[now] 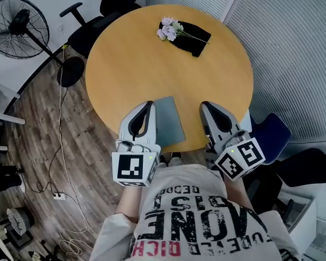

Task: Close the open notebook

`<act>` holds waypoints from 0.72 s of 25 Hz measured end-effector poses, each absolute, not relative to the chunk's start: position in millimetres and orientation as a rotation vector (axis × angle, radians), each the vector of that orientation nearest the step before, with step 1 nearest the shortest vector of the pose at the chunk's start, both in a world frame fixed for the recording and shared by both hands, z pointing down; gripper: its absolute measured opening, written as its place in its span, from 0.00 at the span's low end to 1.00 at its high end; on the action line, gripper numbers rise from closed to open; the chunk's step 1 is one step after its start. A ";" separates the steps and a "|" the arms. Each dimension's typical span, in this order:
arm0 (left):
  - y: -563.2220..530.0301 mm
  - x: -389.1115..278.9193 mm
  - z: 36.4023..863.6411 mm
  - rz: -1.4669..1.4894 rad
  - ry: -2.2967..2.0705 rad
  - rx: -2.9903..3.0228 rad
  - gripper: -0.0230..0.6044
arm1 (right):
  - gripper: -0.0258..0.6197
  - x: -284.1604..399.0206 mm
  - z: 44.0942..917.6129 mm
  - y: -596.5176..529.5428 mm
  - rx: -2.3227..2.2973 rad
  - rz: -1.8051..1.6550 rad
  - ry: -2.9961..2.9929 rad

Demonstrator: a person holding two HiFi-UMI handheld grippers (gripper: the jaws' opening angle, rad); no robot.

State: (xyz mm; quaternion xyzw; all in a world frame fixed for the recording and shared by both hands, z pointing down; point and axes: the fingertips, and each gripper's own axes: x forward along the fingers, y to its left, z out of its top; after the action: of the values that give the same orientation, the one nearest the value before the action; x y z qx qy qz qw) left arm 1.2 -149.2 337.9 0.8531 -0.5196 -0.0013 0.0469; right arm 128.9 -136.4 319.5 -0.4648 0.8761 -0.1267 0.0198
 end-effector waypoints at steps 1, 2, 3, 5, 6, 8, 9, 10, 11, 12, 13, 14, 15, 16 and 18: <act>-147.4 0.1 337.3 -0.003 -1.582 2.601 0.05 | 0.06 127.2 317.7 -133.6 -1.444 -0.382 2.719; -145.4 -0.4 337.4 -0.001 -1.577 2.600 0.05 | 0.06 126.1 316.3 -130.7 -1.446 -0.373 2.719; -143.1 -0.4 337.8 0.001 -1.573 2.599 0.05 | 0.06 125.3 315.2 -127.8 -1.447 -0.366 2.718; -138.2 -0.8 339.7 0.006 -1.566 2.593 0.05 | 0.06 123.5 314.1 -122.4 -1.450 -0.359 2.718; -135.6 -1.2 340.8 0.011 -1.560 2.591 0.05 | 0.06 122.4 313.8 -119.8 -1.452 -0.360 2.718; -130.6 -2.8 343.1 0.023 -1.551 2.589 0.05 | 0.06 120.7 312.6 -114.9 -1.454 -0.361 2.716; -128.5 -4.0 344.1 0.029 -1.550 2.588 0.05 | 0.06 120.1 311.8 -112.8 -1.454 -0.360 2.714; -126.6 -5.6 344.8 0.034 -1.550 2.587 0.05 | 0.06 119.7 310.9 -111.1 -1.455 -0.356 2.711; -124.5 -7.2 345.2 0.036 -1.551 2.586 0.05 | 0.06 119.6 310.0 -109.3 -1.459 -0.352 2.707; -121.9 -9.0 345.2 0.036 -1.553 2.584 0.05 | 0.06 119.7 309.2 -107.1 -1.466 -0.348 2.703; -118.9 -11.0 344.8 0.033 -1.558 2.580 0.05 | 0.06 120.0 308.3 -104.4 -1.473 -0.346 2.698; -115.7 -13.1 344.5 0.031 -1.562 2.574 0.05 | 0.06 120.3 307.4 -101.2 -1.479 -0.345 2.693; -112.5 -14.9 344.4 0.028 -1.564 2.570 0.05 | 0.06 120.4 306.8 -97.9 -1.486 -0.345 2.689; -109.3 -16.6 344.5 0.026 -1.563 2.566 0.05 | 0.06 120.2 306.5 -94.8 -1.493 -0.343 2.684; -103.3 -19.1 345.6 0.023 -1.560 2.561 0.05 | 0.06 118.5 307.0 -89.6 -1.508 -0.336 2.678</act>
State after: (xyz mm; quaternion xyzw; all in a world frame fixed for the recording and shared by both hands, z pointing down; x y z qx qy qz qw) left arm -19.1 -103.3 345.6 0.8518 -0.5190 0.0077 0.0715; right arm 118.5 -89.6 307.0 -0.4877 0.8659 -0.1086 0.0247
